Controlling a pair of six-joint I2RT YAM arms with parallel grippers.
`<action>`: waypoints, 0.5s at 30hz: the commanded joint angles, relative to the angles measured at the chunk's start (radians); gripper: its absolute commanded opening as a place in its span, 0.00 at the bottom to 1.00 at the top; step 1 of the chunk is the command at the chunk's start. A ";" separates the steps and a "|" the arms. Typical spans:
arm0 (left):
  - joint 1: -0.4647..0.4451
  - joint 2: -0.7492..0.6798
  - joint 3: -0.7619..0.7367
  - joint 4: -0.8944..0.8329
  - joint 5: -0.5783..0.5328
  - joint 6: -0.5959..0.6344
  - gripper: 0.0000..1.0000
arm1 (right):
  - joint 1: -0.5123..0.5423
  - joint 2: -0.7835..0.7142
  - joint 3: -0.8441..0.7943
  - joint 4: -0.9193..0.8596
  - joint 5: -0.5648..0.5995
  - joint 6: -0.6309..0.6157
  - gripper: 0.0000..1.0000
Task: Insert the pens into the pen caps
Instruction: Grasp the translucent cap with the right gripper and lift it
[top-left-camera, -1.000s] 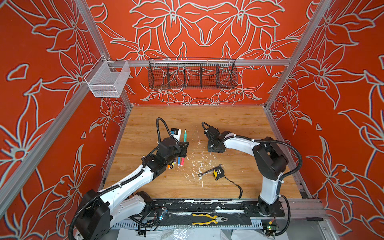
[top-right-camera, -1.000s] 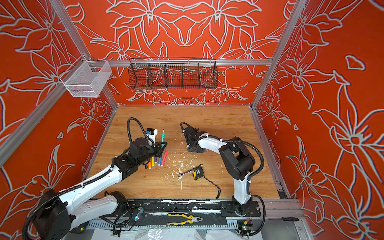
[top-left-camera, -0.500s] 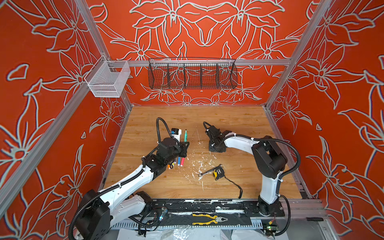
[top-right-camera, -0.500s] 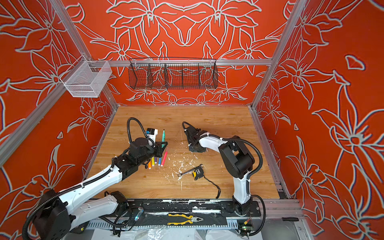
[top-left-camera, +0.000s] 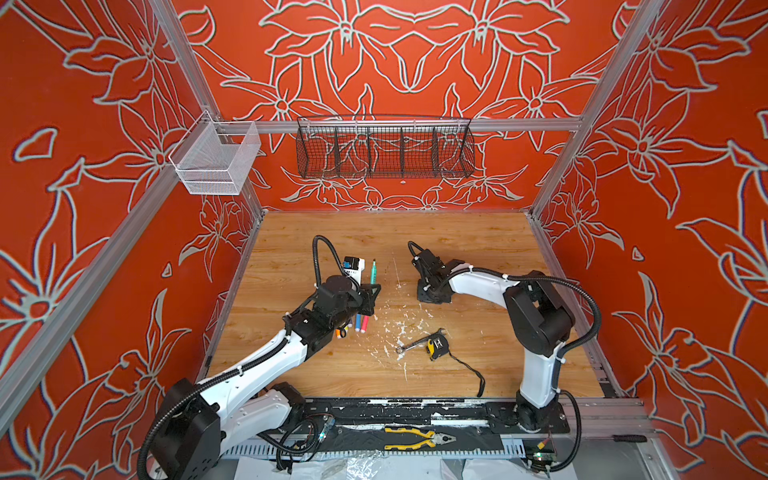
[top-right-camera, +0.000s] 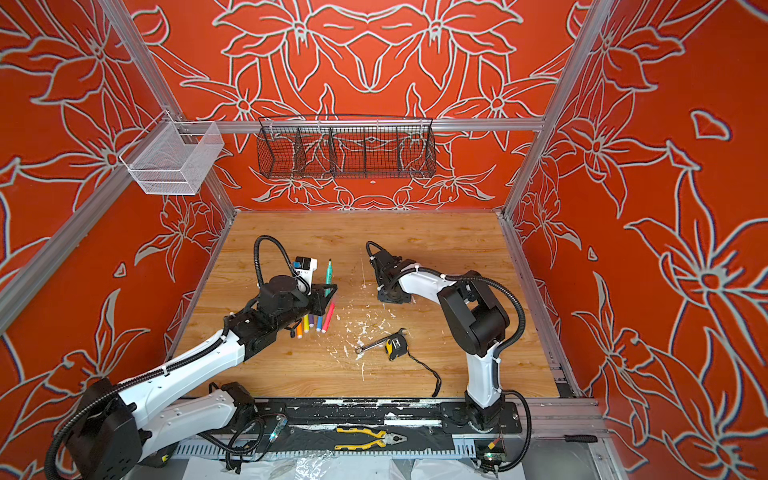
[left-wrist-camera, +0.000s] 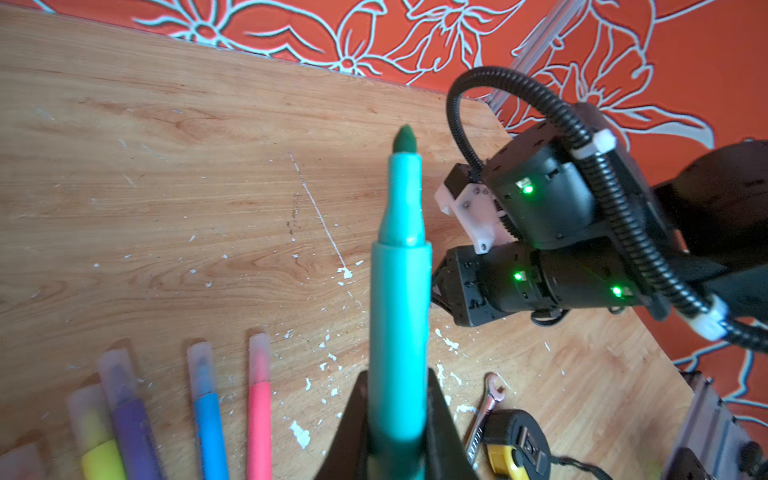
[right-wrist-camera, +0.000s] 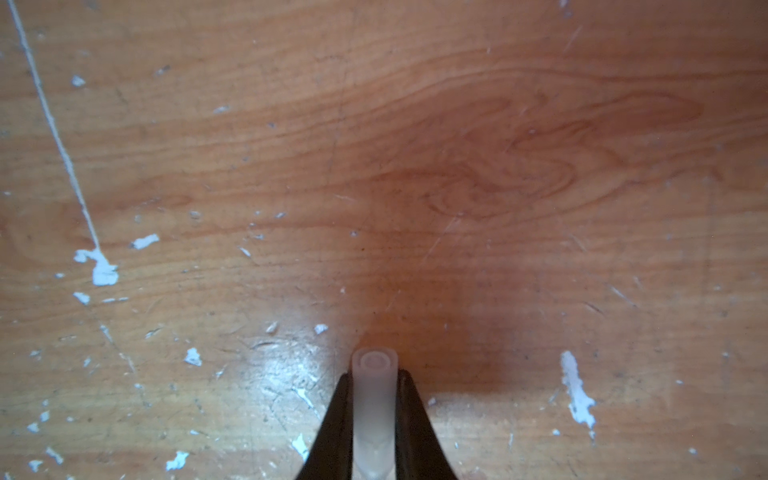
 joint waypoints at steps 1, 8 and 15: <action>-0.012 0.021 0.011 0.039 0.068 0.034 0.00 | -0.011 -0.021 -0.037 -0.013 -0.022 0.016 0.09; -0.081 0.127 0.087 0.026 0.143 0.088 0.00 | -0.055 -0.254 -0.179 0.078 -0.016 0.021 0.05; -0.167 0.242 0.170 -0.018 0.148 0.152 0.00 | -0.092 -0.534 -0.414 0.343 -0.067 0.038 0.01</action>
